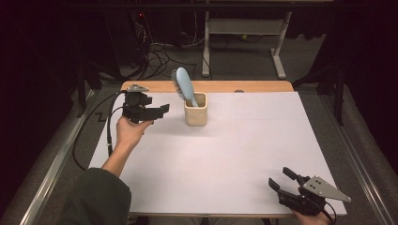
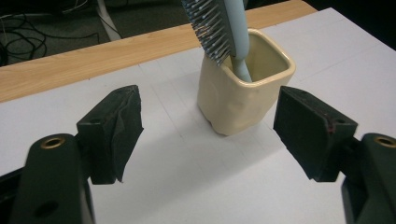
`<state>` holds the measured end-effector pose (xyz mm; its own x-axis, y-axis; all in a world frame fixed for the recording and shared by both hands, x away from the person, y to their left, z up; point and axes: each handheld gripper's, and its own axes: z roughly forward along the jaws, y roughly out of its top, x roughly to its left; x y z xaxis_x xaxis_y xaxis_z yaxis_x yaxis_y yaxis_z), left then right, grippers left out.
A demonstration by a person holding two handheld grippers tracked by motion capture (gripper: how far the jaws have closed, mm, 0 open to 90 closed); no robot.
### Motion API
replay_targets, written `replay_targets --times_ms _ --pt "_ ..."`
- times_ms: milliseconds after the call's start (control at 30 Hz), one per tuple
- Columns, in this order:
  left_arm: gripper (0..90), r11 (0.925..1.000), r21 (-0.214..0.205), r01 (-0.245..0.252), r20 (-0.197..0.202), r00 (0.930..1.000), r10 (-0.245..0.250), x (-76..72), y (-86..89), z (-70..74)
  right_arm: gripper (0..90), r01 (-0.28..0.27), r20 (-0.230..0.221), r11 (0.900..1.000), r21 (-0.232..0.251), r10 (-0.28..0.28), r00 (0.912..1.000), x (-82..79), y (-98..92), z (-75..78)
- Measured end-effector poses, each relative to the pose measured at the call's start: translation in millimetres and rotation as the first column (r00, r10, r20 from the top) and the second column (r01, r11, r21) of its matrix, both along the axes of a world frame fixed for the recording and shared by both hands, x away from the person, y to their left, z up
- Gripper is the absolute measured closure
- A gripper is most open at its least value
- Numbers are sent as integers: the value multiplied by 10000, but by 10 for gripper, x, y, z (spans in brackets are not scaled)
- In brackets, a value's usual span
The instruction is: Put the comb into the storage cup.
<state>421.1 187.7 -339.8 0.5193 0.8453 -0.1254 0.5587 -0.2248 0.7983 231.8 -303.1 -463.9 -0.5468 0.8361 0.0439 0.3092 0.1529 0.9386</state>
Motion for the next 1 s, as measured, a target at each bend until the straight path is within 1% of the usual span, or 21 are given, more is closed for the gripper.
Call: replay_targets --times_ms 133,267,367,733,1000 --pt "245 10000 -23 -18 -13 10000 18 -17 21 -12 326 11 9 10000 -8 -11 10000 1 1 -1" --pt "245 10000 43 -1 -20 10000 1 -35 28 -20 326 12 15 10000 -12 -12 10000 1 1 -1" --pt "244 10000 37 30 35 10000 -30 -47 32 -17 326 16 7 10000 -8 -16 10000 1 1 -1" --pt "245 10000 -97 -23 83 10000 23 -114 102 -17 328 -1 55 10000 -50 1 10000 -1 3 -1" --pt "259 9998 -208 -5 302 9995 12 -173 174 -42 328 17 49 10000 -60 -17 10000 0 4 -1"
